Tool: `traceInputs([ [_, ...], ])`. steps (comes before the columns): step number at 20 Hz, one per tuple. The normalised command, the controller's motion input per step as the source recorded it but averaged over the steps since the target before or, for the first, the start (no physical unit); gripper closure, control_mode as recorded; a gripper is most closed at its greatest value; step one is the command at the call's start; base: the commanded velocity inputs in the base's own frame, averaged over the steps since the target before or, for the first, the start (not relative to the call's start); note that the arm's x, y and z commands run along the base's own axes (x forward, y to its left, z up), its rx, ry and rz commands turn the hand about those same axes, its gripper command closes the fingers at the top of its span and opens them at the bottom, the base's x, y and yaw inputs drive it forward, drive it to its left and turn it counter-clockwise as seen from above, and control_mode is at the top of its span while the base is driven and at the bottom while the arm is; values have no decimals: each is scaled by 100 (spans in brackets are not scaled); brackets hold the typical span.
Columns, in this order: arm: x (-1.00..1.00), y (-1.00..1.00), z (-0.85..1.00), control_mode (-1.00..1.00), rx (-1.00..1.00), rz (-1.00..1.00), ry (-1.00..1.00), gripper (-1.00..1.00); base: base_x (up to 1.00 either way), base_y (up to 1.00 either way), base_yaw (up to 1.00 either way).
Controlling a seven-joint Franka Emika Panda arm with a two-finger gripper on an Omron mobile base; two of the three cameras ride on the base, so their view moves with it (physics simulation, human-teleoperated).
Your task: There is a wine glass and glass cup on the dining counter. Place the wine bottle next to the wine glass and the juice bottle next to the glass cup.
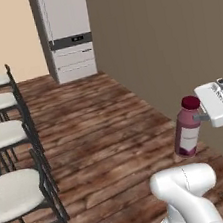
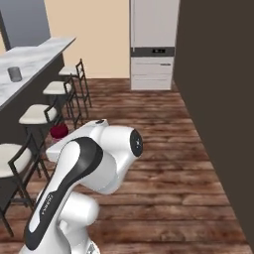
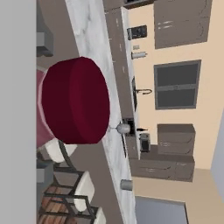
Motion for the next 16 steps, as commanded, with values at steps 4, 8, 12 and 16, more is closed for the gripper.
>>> traceInputs([
  [4,0,0,0,100,0,0,0,100,77,-12,2],
  [8,0,0,0,100,0,0,0,100,78,-12,3],
  [12,0,0,0,100,0,0,0,100,77,-14,5],
  [16,0,0,0,100,0,0,0,100,71,-22,8],
])
